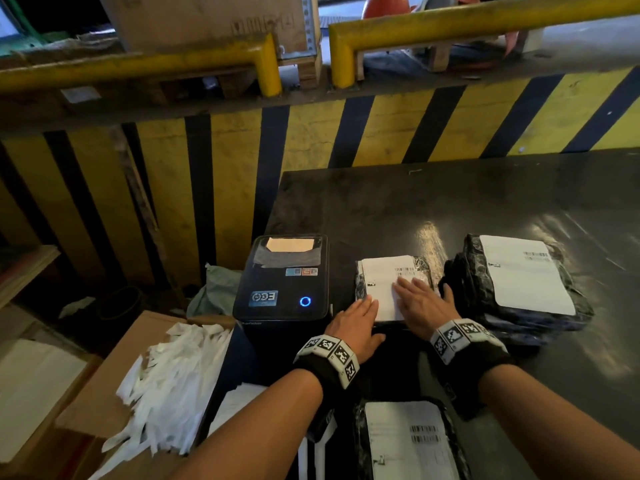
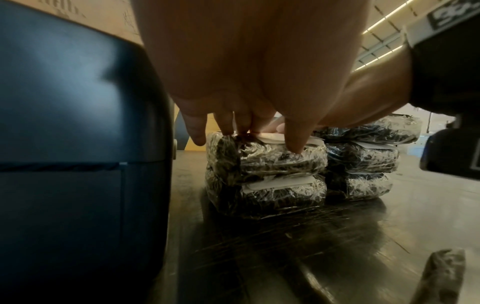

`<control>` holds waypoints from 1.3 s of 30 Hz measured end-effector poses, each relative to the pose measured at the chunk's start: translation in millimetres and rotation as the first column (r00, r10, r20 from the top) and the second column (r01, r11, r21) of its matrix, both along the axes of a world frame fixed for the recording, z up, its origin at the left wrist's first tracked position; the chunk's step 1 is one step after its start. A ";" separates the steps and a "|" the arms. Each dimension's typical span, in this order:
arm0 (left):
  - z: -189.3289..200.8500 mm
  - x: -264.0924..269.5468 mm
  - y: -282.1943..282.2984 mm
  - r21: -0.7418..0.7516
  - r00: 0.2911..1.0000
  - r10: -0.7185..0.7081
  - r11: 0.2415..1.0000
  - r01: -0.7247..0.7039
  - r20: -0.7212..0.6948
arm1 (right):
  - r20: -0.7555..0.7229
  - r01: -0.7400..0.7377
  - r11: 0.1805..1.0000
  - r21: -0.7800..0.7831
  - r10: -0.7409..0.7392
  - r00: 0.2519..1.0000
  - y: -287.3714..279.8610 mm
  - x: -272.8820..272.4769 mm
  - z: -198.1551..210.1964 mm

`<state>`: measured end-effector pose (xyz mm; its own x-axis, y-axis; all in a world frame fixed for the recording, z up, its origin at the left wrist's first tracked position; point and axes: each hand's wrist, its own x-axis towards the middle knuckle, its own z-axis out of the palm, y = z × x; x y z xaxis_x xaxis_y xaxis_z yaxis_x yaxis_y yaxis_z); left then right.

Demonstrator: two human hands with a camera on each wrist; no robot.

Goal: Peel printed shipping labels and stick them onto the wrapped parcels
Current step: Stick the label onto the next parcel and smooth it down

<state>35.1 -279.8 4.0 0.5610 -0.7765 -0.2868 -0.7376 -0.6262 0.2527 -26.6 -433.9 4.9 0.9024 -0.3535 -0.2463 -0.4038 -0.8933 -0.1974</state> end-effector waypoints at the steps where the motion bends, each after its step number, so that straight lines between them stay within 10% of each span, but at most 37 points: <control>1: 1.9 0.4 0.0 0.002 1.000 0.002 1.000 -0.002 -0.008 | 0.003 0.037 0.999 0.015 -0.037 0.999 -5.0 -2.9 1.0; 39: -2.0 -14.7 16.5 0.028 0.997 -0.030 0.999 0.028 0.072 | 0.131 -0.013 1.000 0.008 0.011 0.991 35.2 -35.2 -0.1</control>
<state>20.4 -263.3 1.9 0.5586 -0.7851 -0.2675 -0.7711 -0.6104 0.1811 -61.9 -398.6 4.8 0.9313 -0.3407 -0.1287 -0.3631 -0.8958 -0.2563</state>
